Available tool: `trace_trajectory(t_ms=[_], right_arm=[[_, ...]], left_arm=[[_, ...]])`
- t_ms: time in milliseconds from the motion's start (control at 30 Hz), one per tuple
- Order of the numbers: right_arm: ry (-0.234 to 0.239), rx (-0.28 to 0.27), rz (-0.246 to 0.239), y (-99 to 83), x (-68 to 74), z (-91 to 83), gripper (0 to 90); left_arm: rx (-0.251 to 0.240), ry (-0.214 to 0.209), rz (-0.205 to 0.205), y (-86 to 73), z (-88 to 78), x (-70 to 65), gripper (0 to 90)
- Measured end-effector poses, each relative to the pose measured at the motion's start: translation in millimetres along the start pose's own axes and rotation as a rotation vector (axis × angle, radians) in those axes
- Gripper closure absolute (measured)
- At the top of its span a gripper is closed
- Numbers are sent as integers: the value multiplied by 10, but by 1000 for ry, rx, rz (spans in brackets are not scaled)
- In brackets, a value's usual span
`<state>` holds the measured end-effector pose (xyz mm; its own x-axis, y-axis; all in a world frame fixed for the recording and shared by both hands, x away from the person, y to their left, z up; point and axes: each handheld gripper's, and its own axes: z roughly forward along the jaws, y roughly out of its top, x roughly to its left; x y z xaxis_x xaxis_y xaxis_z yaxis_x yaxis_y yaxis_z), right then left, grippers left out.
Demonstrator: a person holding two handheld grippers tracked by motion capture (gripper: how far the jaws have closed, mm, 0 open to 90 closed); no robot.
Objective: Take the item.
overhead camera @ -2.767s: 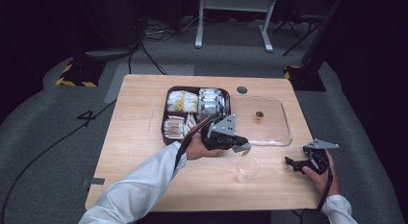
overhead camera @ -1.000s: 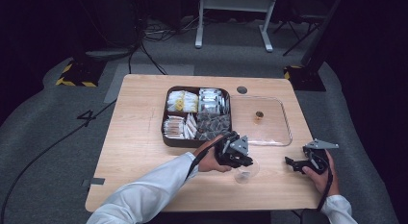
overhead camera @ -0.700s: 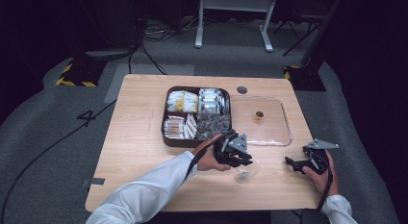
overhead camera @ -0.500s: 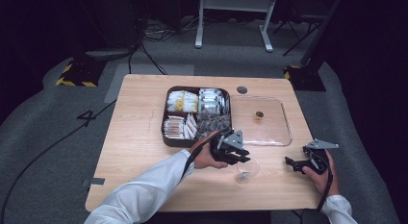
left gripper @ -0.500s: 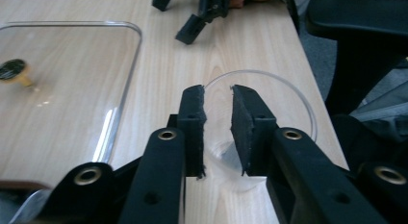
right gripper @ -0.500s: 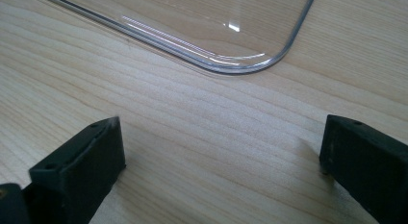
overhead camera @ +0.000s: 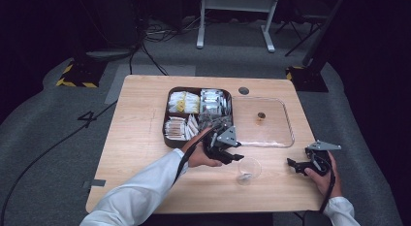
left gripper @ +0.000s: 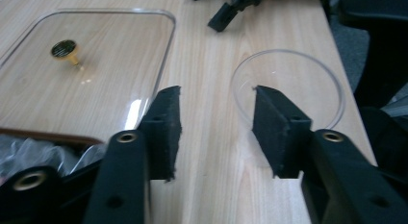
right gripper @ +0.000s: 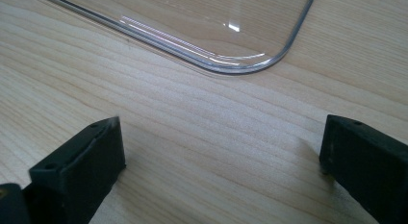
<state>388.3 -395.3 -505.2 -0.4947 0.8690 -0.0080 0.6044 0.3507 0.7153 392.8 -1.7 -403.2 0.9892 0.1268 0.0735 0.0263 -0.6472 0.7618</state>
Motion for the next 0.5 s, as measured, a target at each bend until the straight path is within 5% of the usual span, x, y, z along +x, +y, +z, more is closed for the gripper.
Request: trace_trajectory(t_ms=[500], right_arm=[[0,0,0,0,0,0,20]], left_arm=[[83,89,-23,-150,-145,5,217]])
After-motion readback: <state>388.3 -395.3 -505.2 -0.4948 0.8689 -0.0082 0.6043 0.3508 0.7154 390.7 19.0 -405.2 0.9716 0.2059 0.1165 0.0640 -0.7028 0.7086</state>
